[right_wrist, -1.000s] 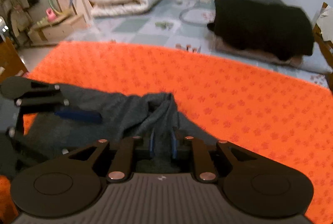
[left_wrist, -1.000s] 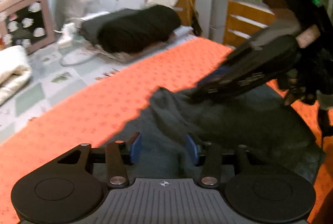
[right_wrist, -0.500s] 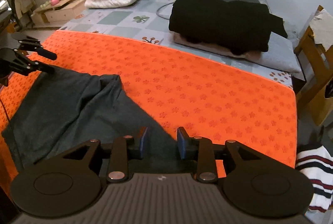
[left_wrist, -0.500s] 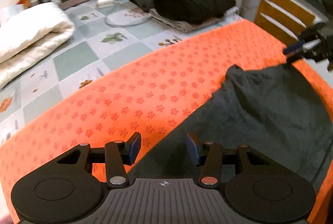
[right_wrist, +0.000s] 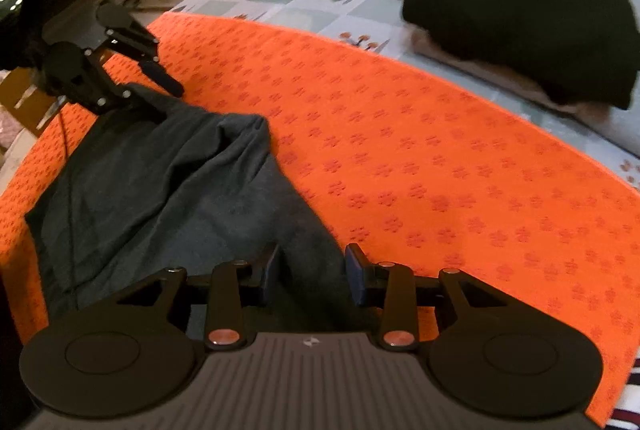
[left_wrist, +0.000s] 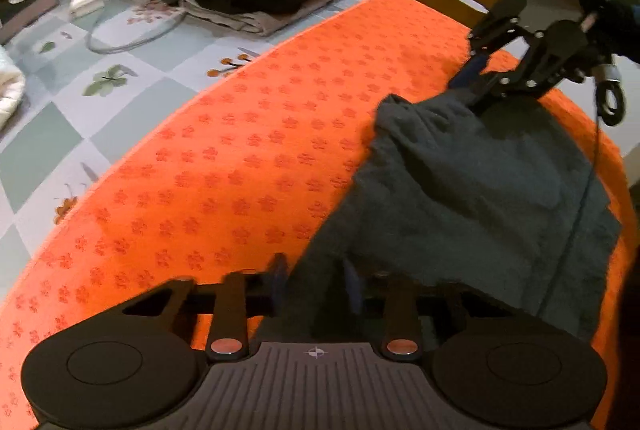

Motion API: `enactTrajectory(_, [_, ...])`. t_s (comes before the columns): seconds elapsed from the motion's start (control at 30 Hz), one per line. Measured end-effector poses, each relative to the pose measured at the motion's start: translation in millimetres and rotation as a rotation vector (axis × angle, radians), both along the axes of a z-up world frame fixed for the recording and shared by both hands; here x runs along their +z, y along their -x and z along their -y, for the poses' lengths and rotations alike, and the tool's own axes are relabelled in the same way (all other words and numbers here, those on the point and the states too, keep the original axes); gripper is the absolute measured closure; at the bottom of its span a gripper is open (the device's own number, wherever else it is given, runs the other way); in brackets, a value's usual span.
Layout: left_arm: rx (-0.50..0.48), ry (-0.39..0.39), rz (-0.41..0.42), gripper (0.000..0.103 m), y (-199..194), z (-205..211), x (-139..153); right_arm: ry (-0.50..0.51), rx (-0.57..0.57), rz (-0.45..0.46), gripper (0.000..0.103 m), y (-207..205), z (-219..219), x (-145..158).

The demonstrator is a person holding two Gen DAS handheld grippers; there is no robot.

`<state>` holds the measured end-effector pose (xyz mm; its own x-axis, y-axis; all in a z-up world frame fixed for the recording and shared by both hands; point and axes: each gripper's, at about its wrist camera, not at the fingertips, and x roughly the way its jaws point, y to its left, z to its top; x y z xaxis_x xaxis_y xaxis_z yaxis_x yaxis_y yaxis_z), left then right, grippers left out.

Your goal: Fold clothes

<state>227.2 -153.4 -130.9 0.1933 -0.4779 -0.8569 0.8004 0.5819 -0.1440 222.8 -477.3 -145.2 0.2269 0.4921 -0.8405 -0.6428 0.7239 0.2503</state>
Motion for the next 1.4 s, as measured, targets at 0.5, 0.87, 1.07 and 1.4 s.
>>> enactTrajectory(0.5, [-0.012,0.093,0.225,0.097,87,-23,70,-0.083,-0.044,0.162,0.097,91,8,79])
enactTrajectory(0.87, [-0.061,0.043,0.373,0.098,213,-24,73,0.015,-0.046,0.297,0.098,233,-9,108])
enactTrajectory(1.07, [-0.055,-0.005,0.371,0.098,257,-19,40,0.092,-0.072,0.308,0.098,274,-26,67])
enactTrajectory(1.4, [0.023,0.026,0.269,0.09,268,-23,16,0.087,-0.143,0.264,0.094,279,-20,28])
